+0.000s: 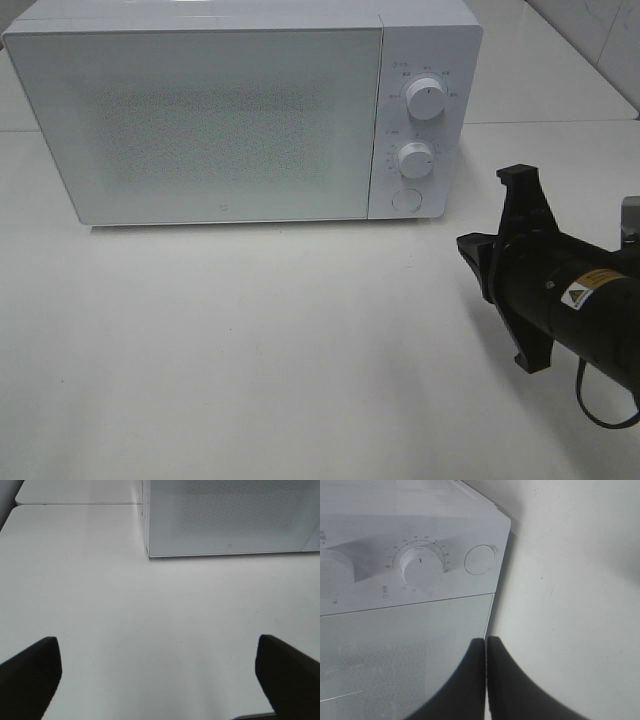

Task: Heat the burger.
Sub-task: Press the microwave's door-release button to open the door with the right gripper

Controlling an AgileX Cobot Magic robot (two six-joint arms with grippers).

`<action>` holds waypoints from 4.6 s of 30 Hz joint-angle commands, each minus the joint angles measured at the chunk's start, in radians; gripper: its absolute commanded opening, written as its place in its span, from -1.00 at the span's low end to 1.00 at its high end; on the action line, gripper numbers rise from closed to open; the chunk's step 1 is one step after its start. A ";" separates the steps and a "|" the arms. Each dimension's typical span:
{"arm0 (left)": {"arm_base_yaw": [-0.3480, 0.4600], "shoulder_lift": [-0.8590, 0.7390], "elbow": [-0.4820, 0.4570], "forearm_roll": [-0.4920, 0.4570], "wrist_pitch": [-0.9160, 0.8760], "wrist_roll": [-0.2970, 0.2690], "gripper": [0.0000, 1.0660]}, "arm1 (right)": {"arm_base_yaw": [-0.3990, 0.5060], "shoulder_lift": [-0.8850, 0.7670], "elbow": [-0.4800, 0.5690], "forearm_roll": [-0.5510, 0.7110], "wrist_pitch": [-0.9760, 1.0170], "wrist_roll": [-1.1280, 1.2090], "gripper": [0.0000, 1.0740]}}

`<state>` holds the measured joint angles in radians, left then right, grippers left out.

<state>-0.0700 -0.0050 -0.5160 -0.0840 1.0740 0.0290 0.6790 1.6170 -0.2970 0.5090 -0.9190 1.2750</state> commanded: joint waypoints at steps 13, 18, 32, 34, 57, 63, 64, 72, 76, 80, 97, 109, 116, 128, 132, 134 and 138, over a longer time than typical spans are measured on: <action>0.004 -0.003 0.000 -0.005 -0.004 0.004 0.83 | 0.003 0.170 -0.158 0.068 -0.027 0.031 -1.00; 0.004 -0.003 0.000 -0.005 -0.004 0.004 0.83 | 0.002 0.227 -0.202 0.086 -0.041 0.043 -1.00; 0.004 -0.003 0.000 -0.005 -0.004 0.004 0.83 | -0.103 0.334 -0.333 -0.012 -0.035 0.074 -1.00; 0.004 -0.003 0.000 -0.005 -0.004 0.004 0.83 | -0.103 0.342 -0.342 -0.010 -0.036 0.077 -1.00; 0.004 -0.003 0.000 -0.003 -0.004 0.004 0.83 | -0.131 0.487 -0.513 0.001 0.031 0.149 -1.00; 0.004 -0.003 0.000 -0.003 -0.004 0.004 0.83 | -0.148 0.508 -0.546 -0.003 0.034 0.149 -1.00; 0.004 -0.003 0.000 -0.003 -0.004 0.004 0.83 | -0.148 0.508 -0.546 -0.003 0.034 0.149 -1.00; 0.004 -0.003 0.000 -0.003 -0.004 0.004 0.83 | -0.149 0.513 -0.577 -0.005 -0.007 0.150 -1.00; 0.004 -0.003 0.000 -0.003 -0.004 0.004 0.83 | -0.149 0.513 -0.600 -0.005 -0.037 0.139 -1.00; 0.004 -0.003 0.000 -0.003 -0.004 0.004 0.83 | -0.149 0.513 -0.603 0.010 -0.075 0.127 -1.00; 0.004 -0.003 0.000 -0.003 -0.004 0.004 0.83 | -0.161 0.513 -0.661 0.128 -0.397 0.091 -1.00; 0.004 -0.003 0.000 -0.003 -0.004 0.004 0.83 | -0.207 0.513 -0.749 0.205 -0.473 0.031 -1.00; 0.004 -0.003 0.000 -0.003 -0.004 0.004 0.83 | -0.207 0.513 -0.749 0.205 -0.472 0.032 -1.00; 0.004 -0.003 0.000 -0.003 -0.004 0.004 0.83 | -0.135 0.504 -0.642 0.211 -0.266 0.074 -1.00; 0.004 -0.003 0.000 -0.003 -0.004 0.004 0.83 | -0.111 0.499 -0.612 0.231 -0.171 0.080 -1.00; 0.004 -0.003 0.000 -0.003 -0.004 0.004 0.83 | -0.099 0.489 -0.595 0.232 -0.117 0.081 -1.00; 0.004 -0.003 0.000 -0.003 -0.004 0.004 0.83 | -0.085 0.464 -0.544 0.223 -0.043 0.070 -1.00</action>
<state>-0.0700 -0.0050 -0.5160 -0.0840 1.0740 0.0290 0.5940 2.1200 -0.8590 0.7370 -0.9200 1.3530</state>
